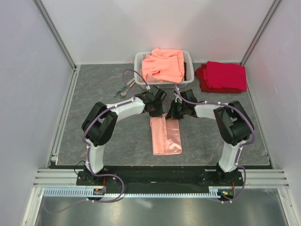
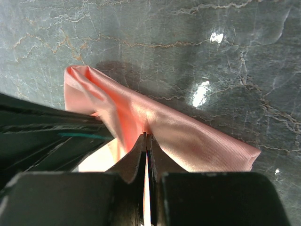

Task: Fold the napkin into a case and place the utensils inside
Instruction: Smooth out the 2/3-rectangle-folded napkin at the center of the board.

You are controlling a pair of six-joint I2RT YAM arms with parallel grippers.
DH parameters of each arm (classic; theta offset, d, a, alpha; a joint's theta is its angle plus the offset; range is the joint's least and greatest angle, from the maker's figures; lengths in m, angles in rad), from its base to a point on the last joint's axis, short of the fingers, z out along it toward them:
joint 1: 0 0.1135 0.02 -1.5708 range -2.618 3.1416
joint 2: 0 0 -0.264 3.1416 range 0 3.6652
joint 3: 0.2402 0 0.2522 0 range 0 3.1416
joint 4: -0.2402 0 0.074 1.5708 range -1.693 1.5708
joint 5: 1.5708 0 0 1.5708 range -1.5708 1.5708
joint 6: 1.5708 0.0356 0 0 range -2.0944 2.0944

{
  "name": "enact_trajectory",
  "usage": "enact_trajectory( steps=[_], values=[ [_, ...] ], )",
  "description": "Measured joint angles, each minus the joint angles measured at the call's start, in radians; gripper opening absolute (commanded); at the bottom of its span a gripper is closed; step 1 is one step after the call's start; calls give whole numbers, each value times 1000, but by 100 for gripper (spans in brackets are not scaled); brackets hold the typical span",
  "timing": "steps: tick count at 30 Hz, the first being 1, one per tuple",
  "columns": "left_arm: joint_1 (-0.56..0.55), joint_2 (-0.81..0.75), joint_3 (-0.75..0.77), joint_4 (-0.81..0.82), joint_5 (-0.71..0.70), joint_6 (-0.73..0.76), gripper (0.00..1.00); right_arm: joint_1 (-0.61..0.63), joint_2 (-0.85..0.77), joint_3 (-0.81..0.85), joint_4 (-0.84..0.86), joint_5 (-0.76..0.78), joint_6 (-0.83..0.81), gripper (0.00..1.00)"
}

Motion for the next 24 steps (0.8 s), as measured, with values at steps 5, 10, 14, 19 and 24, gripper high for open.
enact_trajectory(
  steps=[5, 10, 14, 19, 24],
  values=[
    [-2, 40, 13, 0, 0, -3, 2, 0, 0, 0, 0, 0, 0, 5],
    [-3, 53, 22, 0, -1, -6, 2, 0, -2, 0, -2, 0, 0, 10],
    [-3, 54, 24, 0, 0, -7, 2, 0, -34, 0, -62, 35, -5, 20],
    [-3, 60, 26, 2, 1, -7, 3, 6, -187, -45, -137, 79, -14, 24],
    [-3, 60, 26, 4, 2, -7, 3, 87, -319, -189, -80, 55, 35, 15]
  ],
)
